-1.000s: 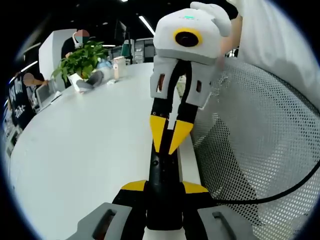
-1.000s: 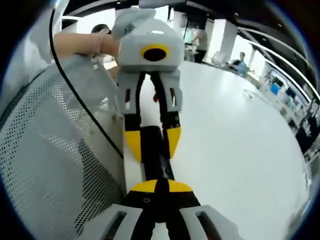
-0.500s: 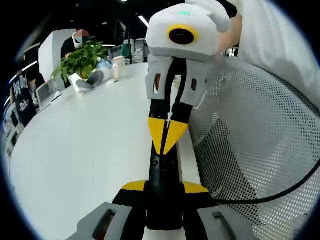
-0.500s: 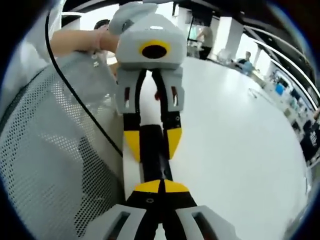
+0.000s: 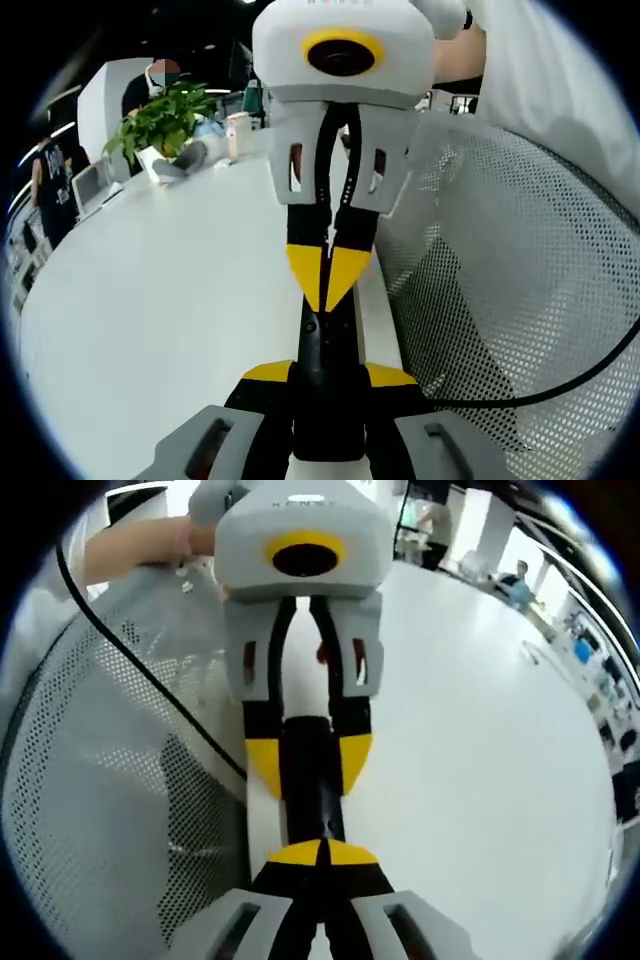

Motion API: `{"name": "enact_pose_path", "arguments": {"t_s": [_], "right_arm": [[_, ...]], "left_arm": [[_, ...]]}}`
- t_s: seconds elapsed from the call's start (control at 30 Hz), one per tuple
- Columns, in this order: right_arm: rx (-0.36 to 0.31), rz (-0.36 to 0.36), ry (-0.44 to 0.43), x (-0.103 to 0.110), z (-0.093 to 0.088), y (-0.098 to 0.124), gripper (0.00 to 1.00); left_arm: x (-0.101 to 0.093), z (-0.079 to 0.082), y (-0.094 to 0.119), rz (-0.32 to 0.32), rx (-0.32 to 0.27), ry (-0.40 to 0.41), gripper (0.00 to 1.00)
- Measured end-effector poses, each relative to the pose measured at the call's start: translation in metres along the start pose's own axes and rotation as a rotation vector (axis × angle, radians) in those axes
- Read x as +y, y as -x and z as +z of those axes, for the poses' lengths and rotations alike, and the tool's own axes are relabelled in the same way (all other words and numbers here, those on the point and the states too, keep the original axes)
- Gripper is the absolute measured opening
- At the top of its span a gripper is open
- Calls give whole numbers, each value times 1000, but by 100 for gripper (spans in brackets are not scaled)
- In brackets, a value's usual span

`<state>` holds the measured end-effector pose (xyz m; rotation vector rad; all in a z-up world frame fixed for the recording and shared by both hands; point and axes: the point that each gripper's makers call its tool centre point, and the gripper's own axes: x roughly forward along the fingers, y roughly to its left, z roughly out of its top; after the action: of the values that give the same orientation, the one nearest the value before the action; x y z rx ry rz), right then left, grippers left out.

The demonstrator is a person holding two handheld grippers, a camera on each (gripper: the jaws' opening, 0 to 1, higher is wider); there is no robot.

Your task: Press the specified remote control buttons in sequence, fully releasing each button before pressing the next.

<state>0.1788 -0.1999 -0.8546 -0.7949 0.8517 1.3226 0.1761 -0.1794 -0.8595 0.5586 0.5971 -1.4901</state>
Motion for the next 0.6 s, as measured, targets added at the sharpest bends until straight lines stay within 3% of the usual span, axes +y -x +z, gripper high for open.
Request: {"name": "enact_pose_path", "arguments": {"t_s": [0.3, 0.6], "right_arm": [[-91, 0, -74, 0, 0, 3, 0], [-79, 7, -104, 2, -8, 6, 0]], "left_arm": [[0, 0, 0, 1, -2, 1, 24], [1, 0, 0, -2, -1, -1, 24]]}}
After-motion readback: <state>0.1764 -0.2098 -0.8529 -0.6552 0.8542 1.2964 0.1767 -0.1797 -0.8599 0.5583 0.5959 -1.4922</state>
